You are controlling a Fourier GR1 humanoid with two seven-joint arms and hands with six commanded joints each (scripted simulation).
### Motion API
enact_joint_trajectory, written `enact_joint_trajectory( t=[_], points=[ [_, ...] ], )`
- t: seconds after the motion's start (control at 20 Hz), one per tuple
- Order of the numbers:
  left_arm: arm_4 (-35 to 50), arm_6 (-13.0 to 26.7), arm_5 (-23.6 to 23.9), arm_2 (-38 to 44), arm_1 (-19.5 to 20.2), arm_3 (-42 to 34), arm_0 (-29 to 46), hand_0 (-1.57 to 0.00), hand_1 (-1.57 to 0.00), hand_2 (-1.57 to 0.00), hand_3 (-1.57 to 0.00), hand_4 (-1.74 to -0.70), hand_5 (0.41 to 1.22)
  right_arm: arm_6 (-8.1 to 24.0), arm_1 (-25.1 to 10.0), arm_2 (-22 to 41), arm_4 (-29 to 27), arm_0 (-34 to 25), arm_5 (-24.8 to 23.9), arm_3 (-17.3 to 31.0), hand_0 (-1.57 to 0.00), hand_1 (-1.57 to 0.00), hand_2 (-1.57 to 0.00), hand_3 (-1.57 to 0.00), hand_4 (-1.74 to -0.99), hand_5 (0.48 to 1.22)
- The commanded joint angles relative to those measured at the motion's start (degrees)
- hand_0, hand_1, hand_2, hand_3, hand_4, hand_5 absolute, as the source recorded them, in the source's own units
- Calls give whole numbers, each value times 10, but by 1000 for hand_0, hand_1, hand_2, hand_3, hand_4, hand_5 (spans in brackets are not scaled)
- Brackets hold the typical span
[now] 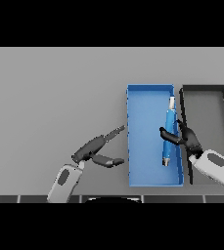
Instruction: Pick up the blue pipe and place it into the blue bin.
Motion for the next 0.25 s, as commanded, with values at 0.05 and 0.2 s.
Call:
enact_joint_trajectory(
  t=[0.05,0.2],
  points=[
    [0,2,4,5,-3,3,-11,1,1,1,1,-885,431,1,-8,4,-7,-5,3,-8,-6,-5,-5,-3,-1022,658],
    [4,-6,-2,9,6,6,-8,1,1,1,1,-885,431,1,-8,13,-10,-13,2,-9,-6,-5,-5,-3,-1022,643]
  ],
)
